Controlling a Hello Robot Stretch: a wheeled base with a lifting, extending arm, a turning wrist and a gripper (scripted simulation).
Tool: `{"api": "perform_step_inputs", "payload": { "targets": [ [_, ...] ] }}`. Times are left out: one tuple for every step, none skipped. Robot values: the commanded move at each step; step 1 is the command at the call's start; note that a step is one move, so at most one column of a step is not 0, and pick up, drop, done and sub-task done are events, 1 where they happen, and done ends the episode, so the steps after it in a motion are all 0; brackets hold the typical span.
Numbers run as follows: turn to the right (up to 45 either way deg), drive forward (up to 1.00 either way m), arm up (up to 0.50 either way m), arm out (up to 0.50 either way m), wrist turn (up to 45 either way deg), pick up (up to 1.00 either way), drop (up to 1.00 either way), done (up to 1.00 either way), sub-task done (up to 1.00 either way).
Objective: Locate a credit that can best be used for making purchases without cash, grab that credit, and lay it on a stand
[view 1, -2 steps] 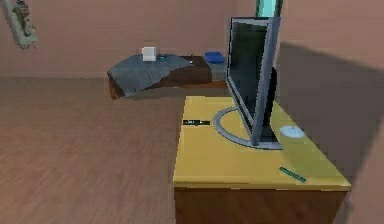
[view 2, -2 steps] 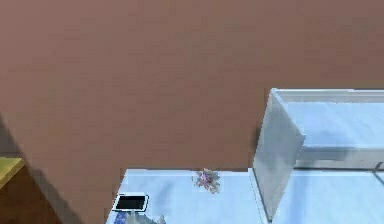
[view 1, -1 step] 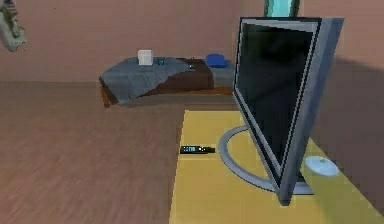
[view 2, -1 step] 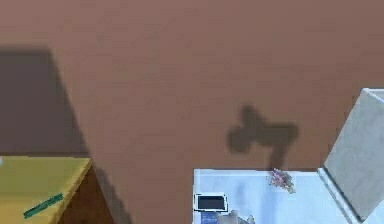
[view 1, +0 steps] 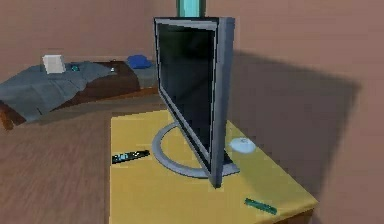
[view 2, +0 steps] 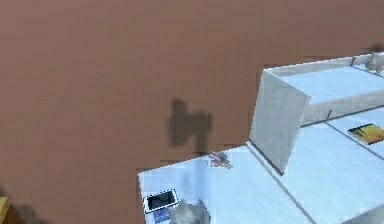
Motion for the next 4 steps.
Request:
{"api": "perform_step_inputs", "payload": {
  "targets": [
    [0.0,0.15,0.00,0.00,0.0,0.00,0.00,0.00,0.00],
    [0.0,0.00,0.50,0.00,0.0,0.00,0.00,0.00,0.00],
    [0.0,0.00,0.22,0.00,0.0,0.00,0.00,0.00,0.00],
    [0.0,0.00,0.00,0.16,0.0,0.00,0.00,0.00,0.00]
  ]
}}
